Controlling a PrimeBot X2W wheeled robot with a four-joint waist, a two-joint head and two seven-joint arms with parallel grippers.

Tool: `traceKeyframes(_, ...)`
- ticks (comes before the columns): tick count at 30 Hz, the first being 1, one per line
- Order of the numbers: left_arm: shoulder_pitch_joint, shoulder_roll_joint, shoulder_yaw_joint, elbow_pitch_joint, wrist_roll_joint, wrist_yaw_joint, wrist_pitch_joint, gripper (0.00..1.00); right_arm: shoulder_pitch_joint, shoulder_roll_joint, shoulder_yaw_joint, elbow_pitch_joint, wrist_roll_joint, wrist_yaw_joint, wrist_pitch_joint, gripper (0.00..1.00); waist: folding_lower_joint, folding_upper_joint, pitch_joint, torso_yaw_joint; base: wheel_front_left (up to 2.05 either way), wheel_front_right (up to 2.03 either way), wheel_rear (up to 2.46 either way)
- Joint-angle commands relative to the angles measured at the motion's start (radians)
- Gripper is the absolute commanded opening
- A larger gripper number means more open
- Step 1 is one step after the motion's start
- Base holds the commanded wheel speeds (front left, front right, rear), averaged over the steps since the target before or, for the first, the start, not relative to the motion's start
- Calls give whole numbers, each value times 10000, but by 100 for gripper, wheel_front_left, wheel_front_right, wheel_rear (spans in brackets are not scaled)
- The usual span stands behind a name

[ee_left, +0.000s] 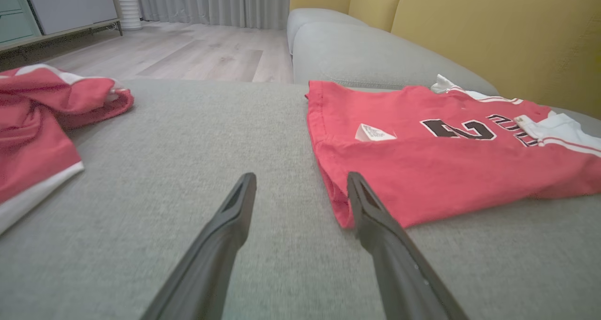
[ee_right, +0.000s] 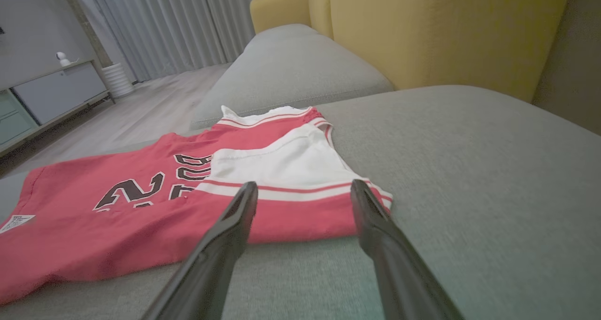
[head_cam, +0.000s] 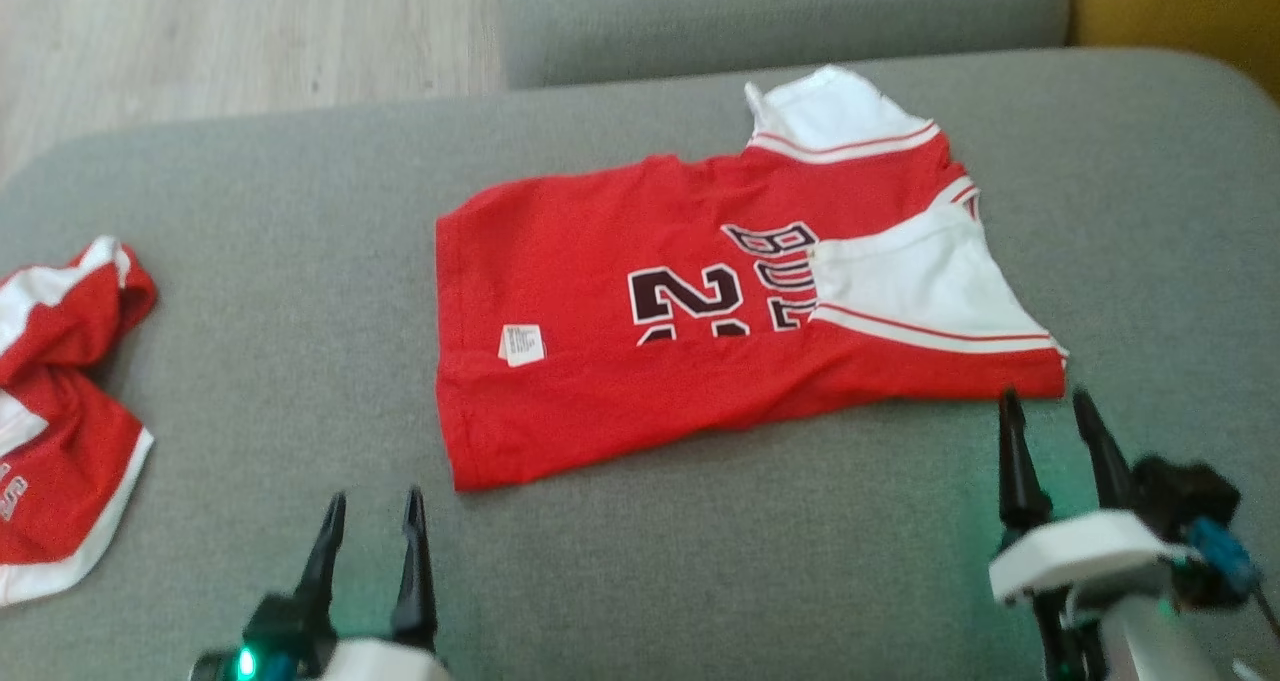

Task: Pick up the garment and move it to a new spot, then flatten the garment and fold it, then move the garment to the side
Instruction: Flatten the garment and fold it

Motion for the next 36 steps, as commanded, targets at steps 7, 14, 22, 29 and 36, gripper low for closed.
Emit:
traceKeyframes(7, 520, 63, 191, -279, -68, 154, -53, 100, 250, -31, 307, -156, 299, -7, -64, 100, 2, 0, -503, -117, 0, 0, 0)
traceKeyframes(14, 68, 63, -135, 149, -720, -212, -53, 100, 110, -31, 445, -151, 360, -7, -64, 100, 2, 0, -152, -207, 0, 0, 0)
traceKeyframes(22, -1492, 63, -447, 1204, -1995, -763, -53, 100, -527, -30, 596, -330, 448, -7, -64, 100, 2, 0, 981, -535, 0, 0, 0)
traceKeyframes(29, -2548, 63, -397, 2626, -2301, -902, -53, 100, -1164, -30, 404, -554, 569, -7, -64, 100, 2, 0, 1795, -913, 0, 0, 0)
traceKeyframes(36, -3145, 63, -1179, 3724, -2726, -1143, -53, 0, -1833, -30, -549, 261, 347, -7, -64, 100, 2, 0, 2130, -911, 0, 0, 0)
